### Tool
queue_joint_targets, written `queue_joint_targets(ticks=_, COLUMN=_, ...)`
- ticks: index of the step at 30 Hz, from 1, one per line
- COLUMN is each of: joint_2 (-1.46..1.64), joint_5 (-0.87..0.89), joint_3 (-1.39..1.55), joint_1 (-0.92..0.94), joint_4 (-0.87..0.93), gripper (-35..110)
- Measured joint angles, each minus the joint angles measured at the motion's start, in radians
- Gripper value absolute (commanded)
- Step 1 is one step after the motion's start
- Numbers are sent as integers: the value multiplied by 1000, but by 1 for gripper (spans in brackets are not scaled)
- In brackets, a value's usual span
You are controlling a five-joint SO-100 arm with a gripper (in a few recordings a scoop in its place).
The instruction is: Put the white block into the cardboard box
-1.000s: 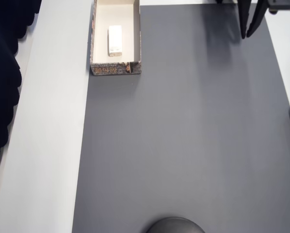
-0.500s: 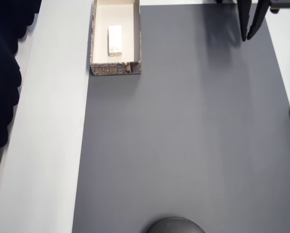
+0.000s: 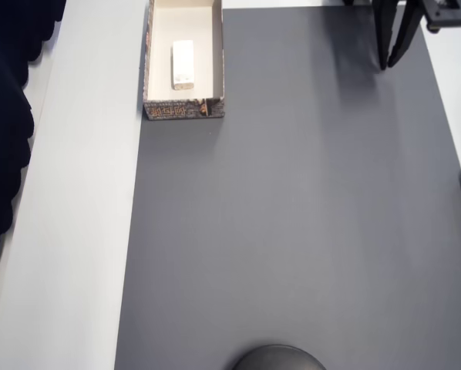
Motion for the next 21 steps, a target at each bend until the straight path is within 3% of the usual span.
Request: queue_joint_targets(ticks=21, joint_2=0, joint_5=-14, joint_3=5, joint_1=0, joint_4=-11, gripper=-2)
